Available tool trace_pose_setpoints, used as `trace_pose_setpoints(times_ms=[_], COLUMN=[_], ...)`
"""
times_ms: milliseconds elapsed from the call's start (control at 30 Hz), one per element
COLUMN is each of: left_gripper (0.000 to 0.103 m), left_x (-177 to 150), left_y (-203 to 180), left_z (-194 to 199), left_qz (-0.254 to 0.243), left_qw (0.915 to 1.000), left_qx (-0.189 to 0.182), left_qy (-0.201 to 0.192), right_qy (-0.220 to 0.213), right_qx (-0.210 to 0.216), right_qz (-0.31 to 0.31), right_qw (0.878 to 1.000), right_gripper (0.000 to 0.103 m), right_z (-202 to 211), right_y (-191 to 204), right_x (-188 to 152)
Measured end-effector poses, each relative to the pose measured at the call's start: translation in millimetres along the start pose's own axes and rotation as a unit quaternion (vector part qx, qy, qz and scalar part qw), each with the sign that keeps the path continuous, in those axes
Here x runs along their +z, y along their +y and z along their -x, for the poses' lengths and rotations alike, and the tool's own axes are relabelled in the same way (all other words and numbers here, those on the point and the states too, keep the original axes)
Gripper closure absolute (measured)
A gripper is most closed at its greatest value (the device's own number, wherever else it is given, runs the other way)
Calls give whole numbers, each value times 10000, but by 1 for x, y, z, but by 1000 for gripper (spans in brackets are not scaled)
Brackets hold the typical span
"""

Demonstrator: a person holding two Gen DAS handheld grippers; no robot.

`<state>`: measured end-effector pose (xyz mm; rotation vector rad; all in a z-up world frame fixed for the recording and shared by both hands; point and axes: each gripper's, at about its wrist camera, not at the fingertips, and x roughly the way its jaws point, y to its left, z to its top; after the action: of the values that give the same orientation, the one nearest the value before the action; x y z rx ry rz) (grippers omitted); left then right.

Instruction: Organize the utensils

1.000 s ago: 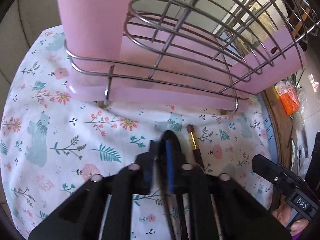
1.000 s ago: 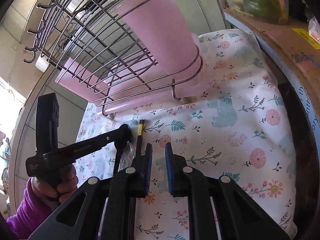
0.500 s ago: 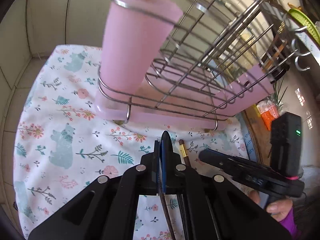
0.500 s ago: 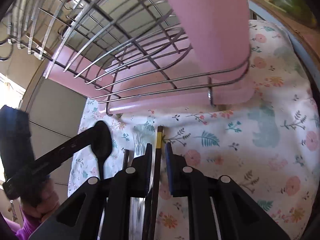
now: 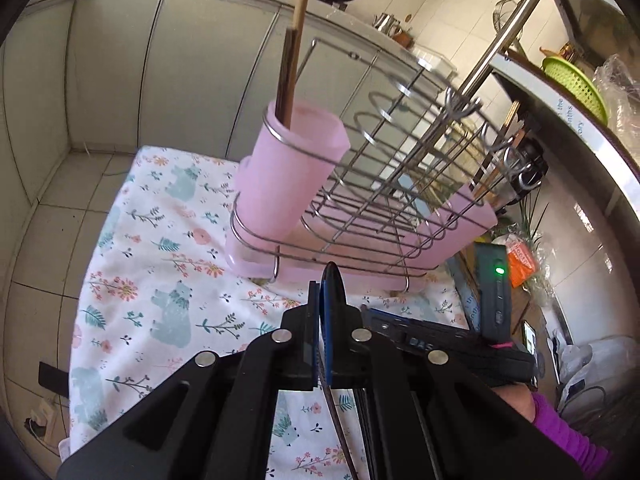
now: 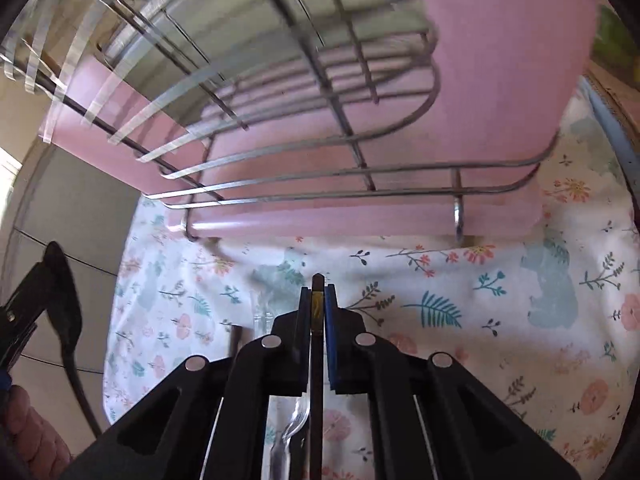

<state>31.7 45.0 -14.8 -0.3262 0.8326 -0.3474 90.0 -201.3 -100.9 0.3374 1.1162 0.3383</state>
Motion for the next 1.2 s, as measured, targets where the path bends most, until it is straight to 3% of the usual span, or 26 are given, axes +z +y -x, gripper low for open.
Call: trace_pose_setpoints(times_ms=[200,500,667,867,1067,1200], left_gripper=[102,102,102,102,102,102], left_x=[4,18,25,36,55,68], left_y=[-7,-25,-38,-47,-53,-59], left_z=[34,83,105,112,112,111], left_qz=[-179,-491,-731,-835,-869,-933], left_qw=[9977,9850,9734,9631,9468,9290], left_qx=[152,489,628,758,992,1215], left_qy=[-640,-1579,-2080,-2445,-2936,-3369], right_qy=[-1064,-2675,-3692,-4849,-5555,-5808], right_qx=[358,575,510,155,-86,-443], right_qz=[56,133,209,334,410,577], right_qw=[9937,9618,9277,8738,8305,8108], right_gripper=[97,97,97,97,97,97], right_z=[68,185,256,307,316,304], right_y=[1,-4,-6,2,7,9], right_x=[-7,-7,16,43,69,84])
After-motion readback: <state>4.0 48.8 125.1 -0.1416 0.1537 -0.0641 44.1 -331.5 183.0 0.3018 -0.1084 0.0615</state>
